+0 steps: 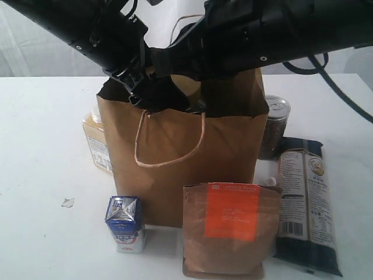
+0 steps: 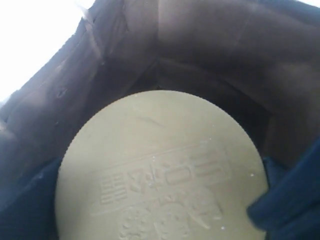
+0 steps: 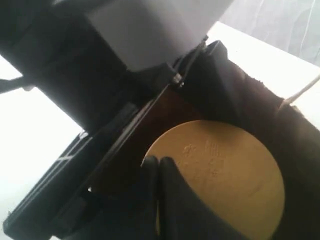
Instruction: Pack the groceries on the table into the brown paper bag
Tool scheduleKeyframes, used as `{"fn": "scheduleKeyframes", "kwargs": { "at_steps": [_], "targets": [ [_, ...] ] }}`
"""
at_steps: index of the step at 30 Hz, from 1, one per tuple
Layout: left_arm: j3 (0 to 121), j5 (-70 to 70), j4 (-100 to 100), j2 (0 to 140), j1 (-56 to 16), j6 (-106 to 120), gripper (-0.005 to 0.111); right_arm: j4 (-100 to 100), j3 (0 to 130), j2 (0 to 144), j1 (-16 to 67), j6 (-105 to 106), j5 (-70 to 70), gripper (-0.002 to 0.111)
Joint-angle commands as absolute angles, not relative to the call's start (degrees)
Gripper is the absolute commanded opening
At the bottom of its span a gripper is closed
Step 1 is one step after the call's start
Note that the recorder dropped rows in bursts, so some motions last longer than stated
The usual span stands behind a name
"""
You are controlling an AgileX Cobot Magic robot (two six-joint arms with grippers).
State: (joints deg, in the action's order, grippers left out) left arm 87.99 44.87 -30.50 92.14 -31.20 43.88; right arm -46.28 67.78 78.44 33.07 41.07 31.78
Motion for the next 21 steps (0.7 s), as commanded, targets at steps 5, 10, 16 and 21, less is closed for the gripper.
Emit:
{"fn": "scheduleKeyframes", "kwargs": {
  "at_steps": [5,10,16,21],
  "targets": [
    [88.64,45.67,-32.48,91.45,-31.04,43.63,0.105,-43.75,70.13,78.48,33.13,42.21,32.21,0.0],
    [88.64,45.79,-32.48,91.45,-31.04,43.63,0.105,-39.58,69.88,79.53,33.13,40.55,31.99,0.0],
    [88.64,45.91,-32.48,91.45,-31.04,43.63,0.105,-38.7,69.89,82.74,33.13,39.4,34.54,0.0],
    [88.64,45.91,-32.48,91.45,-31.04,43.63,0.105,-38.47,70.11,82.76,33.13,38.79,34.54,0.0]
  ]
}}
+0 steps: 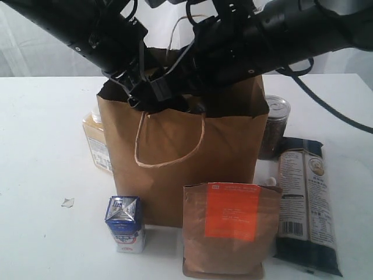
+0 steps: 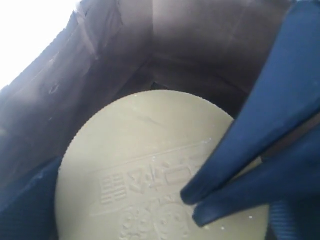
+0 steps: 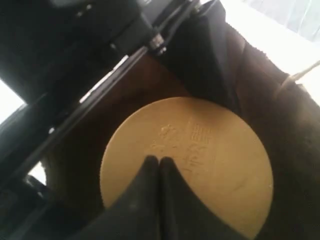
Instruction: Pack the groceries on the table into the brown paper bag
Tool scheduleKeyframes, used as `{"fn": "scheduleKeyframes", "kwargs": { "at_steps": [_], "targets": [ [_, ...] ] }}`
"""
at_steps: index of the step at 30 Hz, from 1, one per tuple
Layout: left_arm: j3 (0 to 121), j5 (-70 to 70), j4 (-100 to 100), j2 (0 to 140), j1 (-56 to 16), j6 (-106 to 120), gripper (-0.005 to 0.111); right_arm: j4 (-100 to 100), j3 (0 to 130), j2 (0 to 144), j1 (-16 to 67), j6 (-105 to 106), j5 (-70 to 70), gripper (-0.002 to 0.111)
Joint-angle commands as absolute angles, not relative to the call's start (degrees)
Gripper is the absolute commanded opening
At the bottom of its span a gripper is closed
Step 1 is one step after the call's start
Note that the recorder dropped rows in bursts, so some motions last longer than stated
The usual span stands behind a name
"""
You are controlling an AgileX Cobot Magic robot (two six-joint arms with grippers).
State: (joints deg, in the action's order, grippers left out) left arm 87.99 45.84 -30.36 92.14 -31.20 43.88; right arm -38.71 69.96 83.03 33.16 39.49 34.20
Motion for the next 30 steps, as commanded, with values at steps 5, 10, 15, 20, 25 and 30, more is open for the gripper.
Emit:
{"fn": "scheduleKeyframes", "kwargs": {
  "at_steps": [5,10,15,20,25,30],
  "targets": [
    [88.64,45.91,-32.48,91.45,-31.04,43.63,0.105,-38.58,71.39,82.14,33.13,38.79,34.31,0.0],
    [88.64,45.91,-32.48,91.45,-31.04,43.63,0.105,-37.44,73.76,80.6,33.13,38.79,34.29,0.0],
    [88.64,45.91,-32.48,91.45,-31.04,43.63,0.105,-35.28,72.85,82.25,33.13,38.28,35.23,0.0],
    [88.64,46.04,-32.48,91.45,-31.04,43.63,0.105,-34.78,71.1,86.79,33.13,38.28,35.61,0.0],
    [88.64,46.28,-32.48,91.45,-31.04,43.63,0.105,-34.74,72.67,86.32,33.13,38.28,35.45,0.0],
    [88.64,46.28,-32.48,91.45,-31.04,43.63,0.105,-34.01,74.7,82.72,33.13,38.28,34.3,0.0]
  ]
}}
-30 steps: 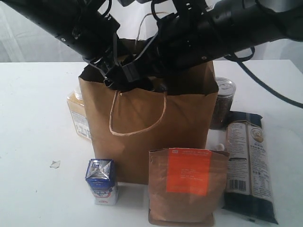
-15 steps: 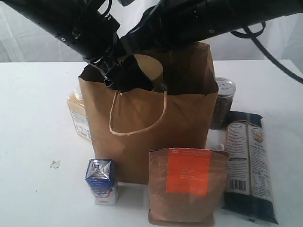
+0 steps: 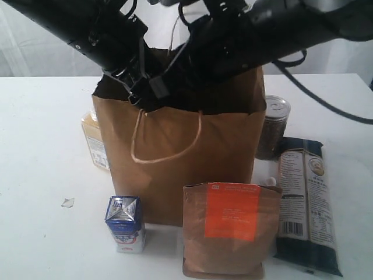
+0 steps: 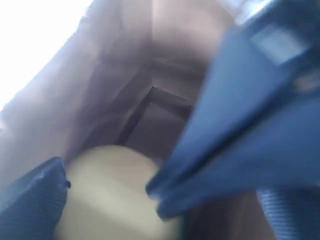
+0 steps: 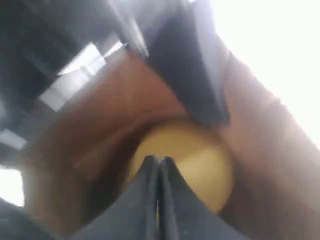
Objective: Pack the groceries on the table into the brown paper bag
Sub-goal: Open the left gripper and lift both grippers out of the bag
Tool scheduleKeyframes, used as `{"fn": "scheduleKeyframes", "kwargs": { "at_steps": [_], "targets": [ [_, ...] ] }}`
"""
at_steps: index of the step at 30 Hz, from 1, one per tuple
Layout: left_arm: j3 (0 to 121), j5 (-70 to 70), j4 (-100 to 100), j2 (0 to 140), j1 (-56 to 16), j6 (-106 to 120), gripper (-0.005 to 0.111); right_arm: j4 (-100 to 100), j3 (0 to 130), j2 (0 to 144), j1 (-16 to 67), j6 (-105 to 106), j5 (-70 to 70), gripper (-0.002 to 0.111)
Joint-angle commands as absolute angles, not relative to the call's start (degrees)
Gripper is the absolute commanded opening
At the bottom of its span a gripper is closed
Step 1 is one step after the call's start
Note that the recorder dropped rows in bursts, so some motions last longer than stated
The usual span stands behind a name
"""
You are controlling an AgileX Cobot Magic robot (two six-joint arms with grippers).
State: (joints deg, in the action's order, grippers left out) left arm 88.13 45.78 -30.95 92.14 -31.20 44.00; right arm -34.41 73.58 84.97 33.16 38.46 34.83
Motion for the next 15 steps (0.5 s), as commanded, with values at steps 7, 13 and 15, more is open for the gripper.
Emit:
{"fn": "scheduleKeyframes", "kwargs": {
  "at_steps": [7,13,15],
  "targets": [
    [88.64,46.17,-32.48,90.43,-31.04,43.63,0.105,-33.63,74.68,78.91,33.13,38.28,34.52,0.0],
    [88.64,44.84,-32.48,84.68,-31.04,43.63,0.105,-33.12,74.68,73.8,33.13,38.28,32.56,0.0],
    [88.64,45.24,-32.6,82.99,-31.04,43.63,0.105,-33.12,74.68,71.9,33.13,38.28,32.56,0.0]
  ]
}}
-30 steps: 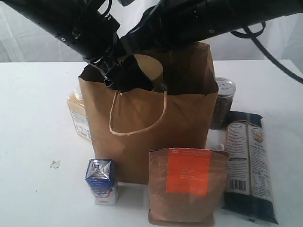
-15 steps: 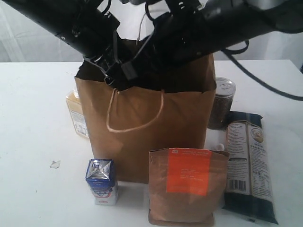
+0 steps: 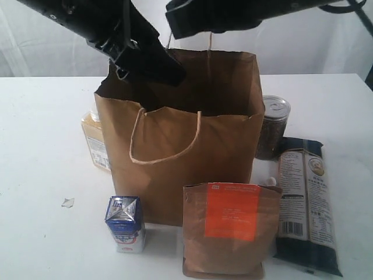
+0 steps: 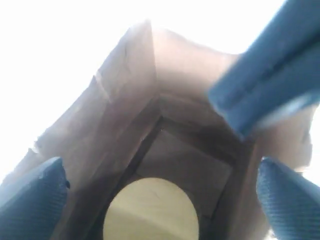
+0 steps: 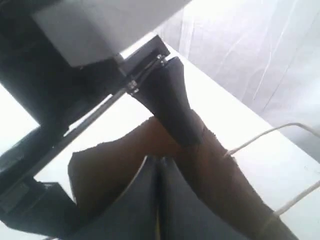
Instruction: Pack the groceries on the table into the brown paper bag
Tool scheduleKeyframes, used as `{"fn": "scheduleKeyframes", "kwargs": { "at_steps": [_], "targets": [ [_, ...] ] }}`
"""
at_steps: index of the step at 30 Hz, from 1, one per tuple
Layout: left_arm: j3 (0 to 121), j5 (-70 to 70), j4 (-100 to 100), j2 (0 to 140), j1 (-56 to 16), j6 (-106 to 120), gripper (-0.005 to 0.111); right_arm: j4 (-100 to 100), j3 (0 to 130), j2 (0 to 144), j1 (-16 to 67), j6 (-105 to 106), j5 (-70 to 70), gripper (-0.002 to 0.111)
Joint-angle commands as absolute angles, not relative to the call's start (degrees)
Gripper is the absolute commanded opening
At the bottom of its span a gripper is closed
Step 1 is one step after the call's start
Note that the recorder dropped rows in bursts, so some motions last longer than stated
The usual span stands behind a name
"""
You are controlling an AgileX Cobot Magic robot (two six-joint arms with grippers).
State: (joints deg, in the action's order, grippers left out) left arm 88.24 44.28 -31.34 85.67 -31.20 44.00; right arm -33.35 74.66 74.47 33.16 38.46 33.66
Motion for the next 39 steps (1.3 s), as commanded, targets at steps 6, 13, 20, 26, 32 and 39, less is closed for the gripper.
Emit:
{"fn": "scheduleKeyframes", "kwargs": {
  "at_steps": [6,13,20,26,32,39],
  "targets": [
    [88.64,46.21,-32.47,78.3,-31.04,43.63,0.105,-32.06,70.53,64.79,33.01,37.59,30.53,0.0],
    [88.64,45.42,-30.95,72.49,-30.92,43.63,0.105,-22.84,65.18,56.6,32.93,30.11,26.35,0.0],
    [88.64,45.67,-18.89,66.96,-30.92,34.11,0.105,-5.25,60.91,48.51,32.93,13.73,23.53,0.0],
    [88.64,48.54,-10.29,63.45,-30.92,25.5,0.105,13.06,52.21,38.39,32.93,-4.82,23.52,0.0],
    [88.64,50.49,-9.81,61.39,-30.92,25.39,0.105,18.6,37.42,24.72,32.93,-14.9,21.43,0.0],
    [88.64,51.57,-6.35,60.63,-30.92,22.01,0.105,18.6,20.51,10.87,32.93,-24.09,17.15,0.0]
  ]
}}
